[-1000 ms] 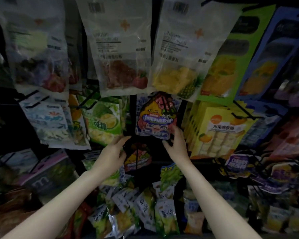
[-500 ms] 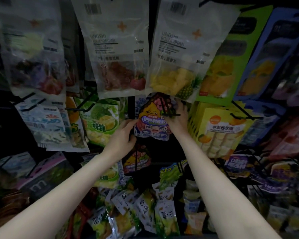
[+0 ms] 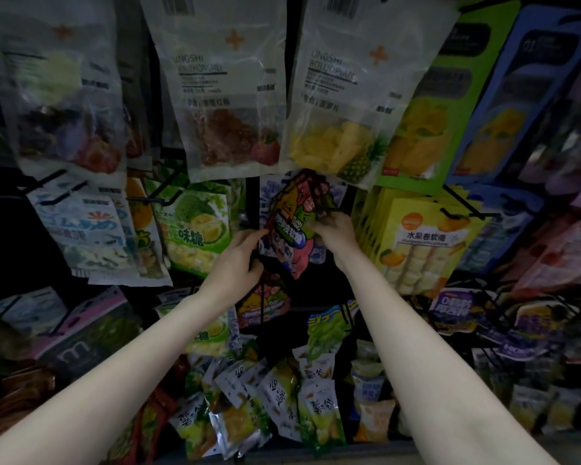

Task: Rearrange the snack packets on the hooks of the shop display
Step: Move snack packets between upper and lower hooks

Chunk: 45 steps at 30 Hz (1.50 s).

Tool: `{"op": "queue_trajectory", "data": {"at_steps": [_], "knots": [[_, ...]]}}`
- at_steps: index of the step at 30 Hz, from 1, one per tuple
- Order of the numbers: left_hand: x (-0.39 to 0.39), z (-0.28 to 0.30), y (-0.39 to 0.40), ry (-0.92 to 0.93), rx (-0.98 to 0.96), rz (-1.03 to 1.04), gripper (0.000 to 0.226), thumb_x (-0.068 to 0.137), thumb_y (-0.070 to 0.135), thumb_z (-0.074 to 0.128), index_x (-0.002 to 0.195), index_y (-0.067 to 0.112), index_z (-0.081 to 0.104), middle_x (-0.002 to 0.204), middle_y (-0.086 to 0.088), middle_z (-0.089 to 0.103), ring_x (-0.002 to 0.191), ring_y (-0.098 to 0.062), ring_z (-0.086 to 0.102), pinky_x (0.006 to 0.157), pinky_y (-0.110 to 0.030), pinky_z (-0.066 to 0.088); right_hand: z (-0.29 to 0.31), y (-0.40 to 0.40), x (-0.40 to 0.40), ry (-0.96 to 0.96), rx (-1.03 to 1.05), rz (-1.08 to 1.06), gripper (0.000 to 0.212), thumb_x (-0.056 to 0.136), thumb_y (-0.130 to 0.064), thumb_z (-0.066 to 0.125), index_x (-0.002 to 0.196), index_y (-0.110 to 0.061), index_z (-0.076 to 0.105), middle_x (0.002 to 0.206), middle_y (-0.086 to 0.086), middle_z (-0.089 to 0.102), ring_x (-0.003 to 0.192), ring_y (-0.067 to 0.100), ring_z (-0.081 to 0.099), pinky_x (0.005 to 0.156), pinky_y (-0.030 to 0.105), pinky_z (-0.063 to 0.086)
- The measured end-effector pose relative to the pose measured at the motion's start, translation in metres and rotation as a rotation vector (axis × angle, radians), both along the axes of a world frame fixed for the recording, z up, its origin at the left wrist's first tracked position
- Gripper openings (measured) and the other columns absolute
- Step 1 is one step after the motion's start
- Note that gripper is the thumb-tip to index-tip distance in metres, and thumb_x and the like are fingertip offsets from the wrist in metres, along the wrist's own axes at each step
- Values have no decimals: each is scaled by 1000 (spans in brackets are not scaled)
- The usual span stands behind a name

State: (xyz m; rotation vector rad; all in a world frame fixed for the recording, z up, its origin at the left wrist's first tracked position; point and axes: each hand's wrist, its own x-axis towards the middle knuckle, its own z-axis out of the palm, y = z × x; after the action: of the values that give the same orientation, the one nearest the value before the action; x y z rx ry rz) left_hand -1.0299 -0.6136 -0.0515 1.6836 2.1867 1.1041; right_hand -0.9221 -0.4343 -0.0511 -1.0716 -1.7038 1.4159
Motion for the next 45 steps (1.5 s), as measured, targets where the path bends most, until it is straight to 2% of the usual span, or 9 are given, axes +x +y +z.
{"op": "queue_trajectory", "data": {"at_steps": [5, 12, 19, 24, 30, 34, 38, 41, 45], "knots": [[0, -1, -2, -27, 37, -10, 55, 92, 8, 52, 143, 17, 33, 142, -6, 35, 123, -24, 46, 98, -40, 45, 20, -15, 32, 54, -22, 87, 19, 83, 2, 64, 87, -12, 53, 79, -1, 58, 70, 9, 55, 54, 17, 43], [7, -15, -10, -185, 82, 30, 58, 93, 16, 51, 145, 23, 25, 147, -1, 31, 128, -10, 34, 101, -25, 33, 40, -39, 109, -60, -49, 396, 21, 83, 3, 62, 97, -10, 54, 88, 12, 66, 78, 17, 62, 68, 22, 53], [-4, -84, -40, -232, -160, 146, 53, 94, 9, 48, 143, 18, 30, 142, -4, 41, 127, -20, 43, 95, -26, 39, -51, -61, 105, -449, 35, 555, 33, 82, 10, 61, 84, -21, 48, 68, 6, 46, 60, 7, 43, 57, 23, 34], [-5, -125, -54, -227, -361, 135, 53, 93, 7, 48, 143, 14, 31, 143, -12, 39, 119, -31, 50, 91, -33, 43, -146, -80, 73, -626, 154, 541, 37, 89, -2, 54, 99, -34, 37, 104, 10, 58, 98, 24, 58, 79, 38, 48], [-2, -145, -44, -262, -485, 76, 56, 93, 3, 47, 145, 13, 29, 148, -10, 33, 124, -25, 46, 91, -28, 42, -177, -96, 53, -582, 128, 513, 44, 92, 1, 49, 125, -26, 40, 114, 3, 51, 105, 22, 54, 83, 40, 48], [1, -154, -34, -258, -533, 52, 56, 94, 3, 45, 145, 17, 27, 146, -12, 37, 83, -13, 52, 84, -35, 46, -180, -91, 51, -486, 170, 458, 42, 93, 0, 48, 127, -24, 43, 109, -5, 45, 105, 13, 49, 81, 29, 42], [6, -154, -20, -198, -563, 49, 56, 94, 2, 43, 147, 11, 25, 151, -10, 28, 132, -24, 37, 100, -25, 33, -177, -84, 43, -476, 208, 450, 46, 94, 0, 48, 133, -24, 42, 111, -1, 45, 92, 9, 44, 76, 24, 37], [7, -155, -14, -193, -592, 30, 58, 95, 4, 44, 148, 12, 21, 153, -8, 24, 140, -21, 25, 102, -19, 24, -178, -77, 38, -457, 162, 459, 50, 92, 2, 49, 134, -25, 43, 107, -3, 41, 91, 13, 46, 79, 26, 40], [7, -157, -5, -226, -596, 51, 57, 95, 0, 42, 147, 12, 21, 152, -9, 26, 139, -21, 26, 103, -21, 26, -185, -69, 39, -472, 99, 554, 52, 90, 5, 49, 128, -30, 46, 108, -2, 42, 97, 39, 56, 90, 50, 47]]}}
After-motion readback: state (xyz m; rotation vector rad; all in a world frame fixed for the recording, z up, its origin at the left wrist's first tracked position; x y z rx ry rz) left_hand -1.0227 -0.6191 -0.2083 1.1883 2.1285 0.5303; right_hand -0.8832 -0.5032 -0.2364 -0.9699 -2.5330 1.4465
